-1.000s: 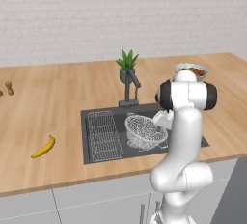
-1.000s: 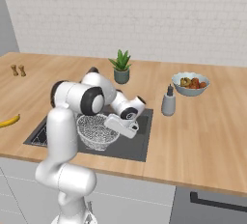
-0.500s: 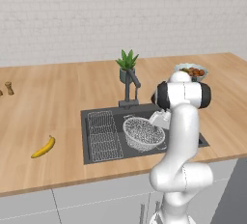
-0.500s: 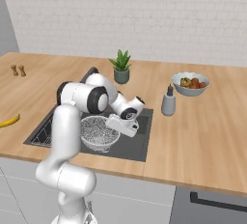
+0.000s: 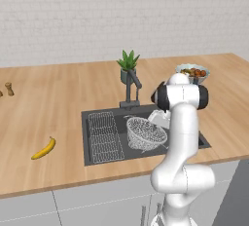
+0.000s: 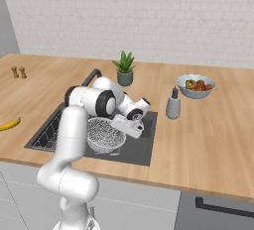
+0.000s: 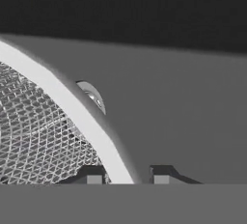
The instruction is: Put the colander in the sink, put the banana in the colander, and turn on the sink faucet and pour water over the colander.
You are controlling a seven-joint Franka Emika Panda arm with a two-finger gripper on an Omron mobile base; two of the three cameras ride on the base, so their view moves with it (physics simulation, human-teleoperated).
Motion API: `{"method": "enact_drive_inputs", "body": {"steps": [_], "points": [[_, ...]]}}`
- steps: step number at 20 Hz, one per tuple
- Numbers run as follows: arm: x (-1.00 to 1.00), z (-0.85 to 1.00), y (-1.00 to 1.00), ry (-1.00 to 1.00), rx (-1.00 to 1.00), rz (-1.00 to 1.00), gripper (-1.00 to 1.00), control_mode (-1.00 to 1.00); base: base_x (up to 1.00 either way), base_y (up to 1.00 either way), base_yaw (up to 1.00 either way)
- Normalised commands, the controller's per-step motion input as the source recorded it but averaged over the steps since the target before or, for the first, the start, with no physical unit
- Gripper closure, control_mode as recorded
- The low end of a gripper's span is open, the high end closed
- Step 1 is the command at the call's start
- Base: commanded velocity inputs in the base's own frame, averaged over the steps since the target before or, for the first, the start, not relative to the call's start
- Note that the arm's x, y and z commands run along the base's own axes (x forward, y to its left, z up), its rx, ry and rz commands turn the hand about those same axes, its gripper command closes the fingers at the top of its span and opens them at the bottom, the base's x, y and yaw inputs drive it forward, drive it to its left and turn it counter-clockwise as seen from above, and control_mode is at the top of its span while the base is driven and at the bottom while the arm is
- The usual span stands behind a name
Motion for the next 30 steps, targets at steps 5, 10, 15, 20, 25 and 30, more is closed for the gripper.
{"method": "enact_drive_inputs", "body": {"steps": [5, 10, 15, 20, 25, 30], "points": [[-0.12, -0.03, 0.27, 0.00, 0.00, -0.19, -1.00, -1.00, 0.00, 0.00, 0.00], [-0.09, 0.00, 0.13, 0.00, 0.00, -0.20, -1.00, -1.00, 0.00, 0.00, 0.00], [0.00, 0.03, 0.00, 0.00, 0.00, -0.15, -1.00, -1.00, 0.00, 0.00, 0.00], [-0.20, 0.41, 0.00, 0.00, 0.01, -0.04, -1.00, -1.00, 0.00, 0.00, 0.00], [-0.34, 0.67, -0.01, -0.01, 0.02, 0.00, -1.00, -1.00, 0.00, 0.00, 0.00], [-0.70, 0.92, -0.35, -0.09, 0.08, 0.00, -1.00, -1.00, 0.00, 0.00, 0.00]]}}
